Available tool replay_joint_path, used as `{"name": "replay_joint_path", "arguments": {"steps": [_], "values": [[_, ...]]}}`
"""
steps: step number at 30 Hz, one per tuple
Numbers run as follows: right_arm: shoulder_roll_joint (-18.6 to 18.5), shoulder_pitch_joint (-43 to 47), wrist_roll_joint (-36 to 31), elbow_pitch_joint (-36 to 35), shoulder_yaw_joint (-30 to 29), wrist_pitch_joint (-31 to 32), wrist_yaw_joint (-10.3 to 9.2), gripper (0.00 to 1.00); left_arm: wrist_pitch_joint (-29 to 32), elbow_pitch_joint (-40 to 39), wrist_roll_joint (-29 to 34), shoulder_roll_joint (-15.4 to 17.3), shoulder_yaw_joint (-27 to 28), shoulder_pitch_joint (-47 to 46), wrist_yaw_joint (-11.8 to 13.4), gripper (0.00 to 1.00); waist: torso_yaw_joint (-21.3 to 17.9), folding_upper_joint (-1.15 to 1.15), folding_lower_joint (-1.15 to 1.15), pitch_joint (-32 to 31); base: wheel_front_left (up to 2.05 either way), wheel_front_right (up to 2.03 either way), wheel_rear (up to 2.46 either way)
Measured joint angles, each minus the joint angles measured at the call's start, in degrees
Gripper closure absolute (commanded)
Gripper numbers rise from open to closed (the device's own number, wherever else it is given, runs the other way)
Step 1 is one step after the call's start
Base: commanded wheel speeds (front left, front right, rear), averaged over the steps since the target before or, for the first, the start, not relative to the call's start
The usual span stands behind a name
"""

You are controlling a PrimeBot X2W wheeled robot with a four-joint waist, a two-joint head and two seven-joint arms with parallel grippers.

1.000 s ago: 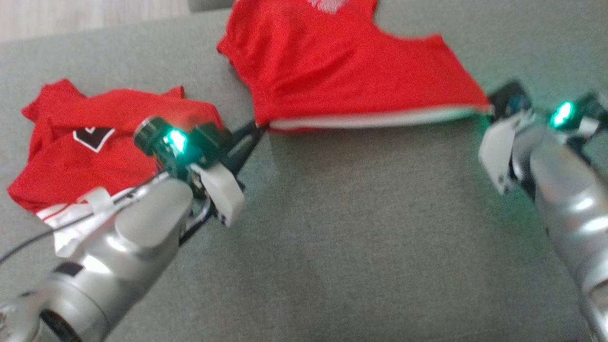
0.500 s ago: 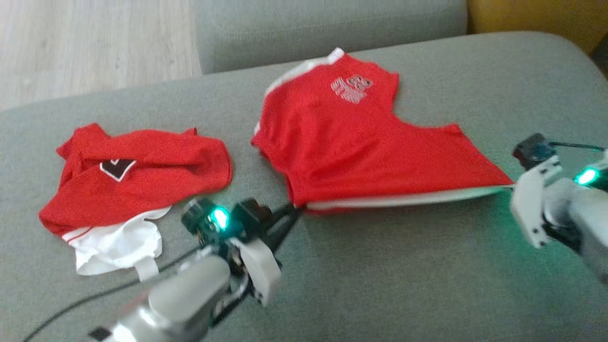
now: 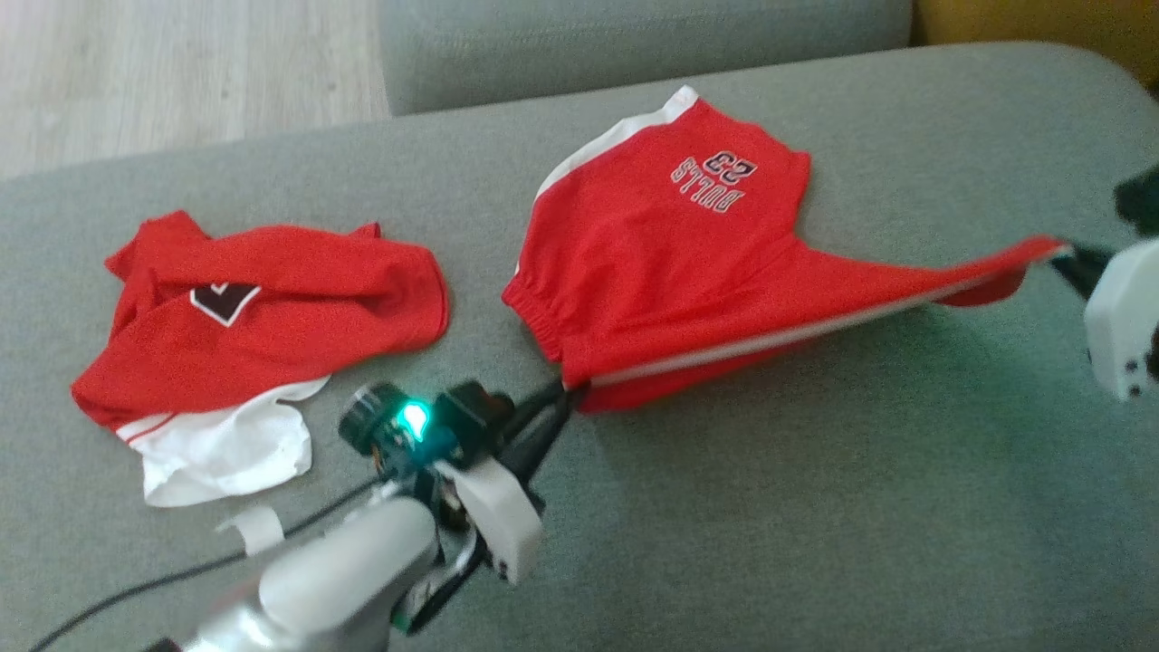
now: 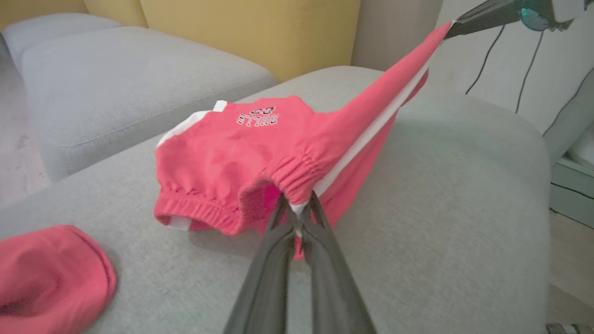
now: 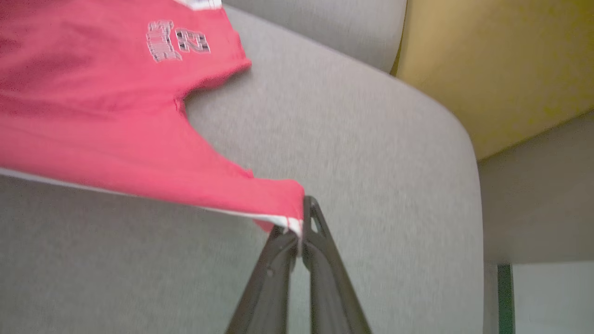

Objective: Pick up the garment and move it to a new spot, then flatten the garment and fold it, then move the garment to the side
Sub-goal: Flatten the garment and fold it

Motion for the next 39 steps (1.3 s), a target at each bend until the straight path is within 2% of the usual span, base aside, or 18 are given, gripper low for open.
{"name": "replay_joint_path", "arguments": {"steps": [6, 10, 13, 21, 28, 37, 38, 39], "values": [[4.49, -1.69, -5.72, 1.14, -8.34, -3.34, 0.0, 1.0, -0.33, -0.19, -0.09, 0.14, 2.75, -4.71, 0.9, 1.0, 1.59, 0.0, 0.0, 3.81, 0.0, 0.0, 0.0], [8.17, -6.44, -10.62, 3.49, -13.21, -5.12, 0.0, 1.0, -0.26, 0.64, -0.05, -0.34, 3.81, -8.25, 0.89, 1.0, 3.22, 0.0, 0.01, 6.86, 0.0, 0.0, 0.0], [10.32, -10.77, -14.18, 5.52, -14.78, -5.87, 0.0, 1.0, -0.34, 1.8, -0.04, -1.42, 4.49, -11.12, 0.86, 1.0, 4.82, 0.0, 0.01, 9.38, 0.0, 0.0, 0.0], [15.15, -18.16, -20.15, 14.38, -15.26, -8.73, 0.0, 1.0, -1.41, 6.77, 0.04, -5.91, 5.59, -14.74, 0.86, 1.0, 9.86, 0.0, 0.01, 15.09, 0.0, 0.0, 0.0], [16.62, -23.52, -22.9, 21.43, -13.9, -11.84, 0.0, 1.0, -3.22, 10.74, 0.54, -9.07, 5.58, -17.85, 0.01, 1.0, 13.08, 0.0, 0.0, 18.94, 0.0, 0.0, 0.0], [18.14, -28.76, -24.3, 28.48, -12.78, -15.41, 0.0, 1.0, -4.88, 14.4, 0.63, -11.87, 5.57, -20.42, -1.14, 1.0, 15.18, 0.0, 0.0, 22.66, 0.0, 0.0, 0.0], [18.34, -29.13, -24.31, 29.02, -12.61, -16.05, 0.0, 0.16, -4.89, 14.7, 0.64, -12.07, 5.56, -20.68, -1.15, 1.0, 15.36, 0.0, 0.0, 22.96, 0.0, 0.0, 0.0], [18.52, -29.59, -24.54, 29.6, -12.58, -16.72, 0.0, 0.0, -4.9, 15.07, 0.68, -12.33, 5.56, -20.96, -1.15, 0.76, 15.51, 0.0, 0.0, 23.25, 0.0, 0.0, 0.0]]}}
